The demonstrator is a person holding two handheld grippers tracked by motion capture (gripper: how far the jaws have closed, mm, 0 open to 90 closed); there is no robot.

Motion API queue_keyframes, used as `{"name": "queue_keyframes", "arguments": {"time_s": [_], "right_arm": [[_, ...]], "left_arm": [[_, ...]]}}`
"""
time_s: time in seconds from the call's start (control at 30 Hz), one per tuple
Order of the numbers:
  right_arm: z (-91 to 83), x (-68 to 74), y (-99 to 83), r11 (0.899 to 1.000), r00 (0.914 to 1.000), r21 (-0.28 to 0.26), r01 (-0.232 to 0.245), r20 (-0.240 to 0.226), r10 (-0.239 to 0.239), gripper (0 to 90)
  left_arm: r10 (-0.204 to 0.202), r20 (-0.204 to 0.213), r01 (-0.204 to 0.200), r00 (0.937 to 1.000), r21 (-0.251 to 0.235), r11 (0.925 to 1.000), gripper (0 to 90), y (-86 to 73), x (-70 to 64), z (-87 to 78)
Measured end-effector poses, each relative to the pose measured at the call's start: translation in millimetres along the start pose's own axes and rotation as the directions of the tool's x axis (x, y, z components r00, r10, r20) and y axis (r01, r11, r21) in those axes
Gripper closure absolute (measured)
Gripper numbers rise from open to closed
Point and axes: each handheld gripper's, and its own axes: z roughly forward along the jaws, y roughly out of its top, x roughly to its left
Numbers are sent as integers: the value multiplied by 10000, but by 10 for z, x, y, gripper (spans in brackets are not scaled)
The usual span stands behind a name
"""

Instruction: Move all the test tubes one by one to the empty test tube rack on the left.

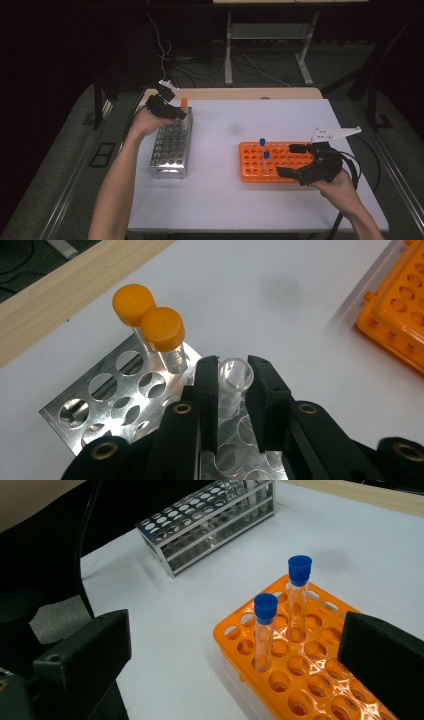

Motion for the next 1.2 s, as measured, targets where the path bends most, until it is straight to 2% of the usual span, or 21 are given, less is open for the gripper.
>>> {"name": "queue_keyframes", "arguments": {"time_s": [0.1, 0.17, 0.37, 0.57, 0.73, 1.0, 1.2], "right_arm": [[10, 1, -2, 10000, 10000, 15, -2, -32, 2, 3], [17, 1, -4, 10000, 10000, 45, -7, -25, 7, 3], [21, 0, -10, 10000, 10000, 93, 10, -21, -10, 3], [20, -13, -18, 9999, 10000, 100, 2, 10, -2, 3], [29, -34, -18, 9997, 10000, 226, -7, 42, 6, 3], [98, -84, -25, 9980, 9999, 633, 83, 140, -92, 3], [166, -132, -25, 9964, 9998, 838, 145, 115, -155, 3]], "left_arm": [[-190, 195, 191, 9996, -44, 9998, 737, -25, 12, 13], [-370, 389, 374, 9986, -93, 9993, 682, -31, 17, 13], [-736, 527, 741, 9959, -64, 9972, 531, -18, -22, -54], [-836, 681, 855, 9942, -258, 9960, 414, -38, -123, -185], [-938, 681, 993, 9933, -826, 9916, 259, -78, -281, -339], [-741, 550, 810, 9957, -1355, 9875, 8, -215, -613, -527], [-619, 568, 721, 9965, -1992, 9773, 0, -348, -833, -636]]}}
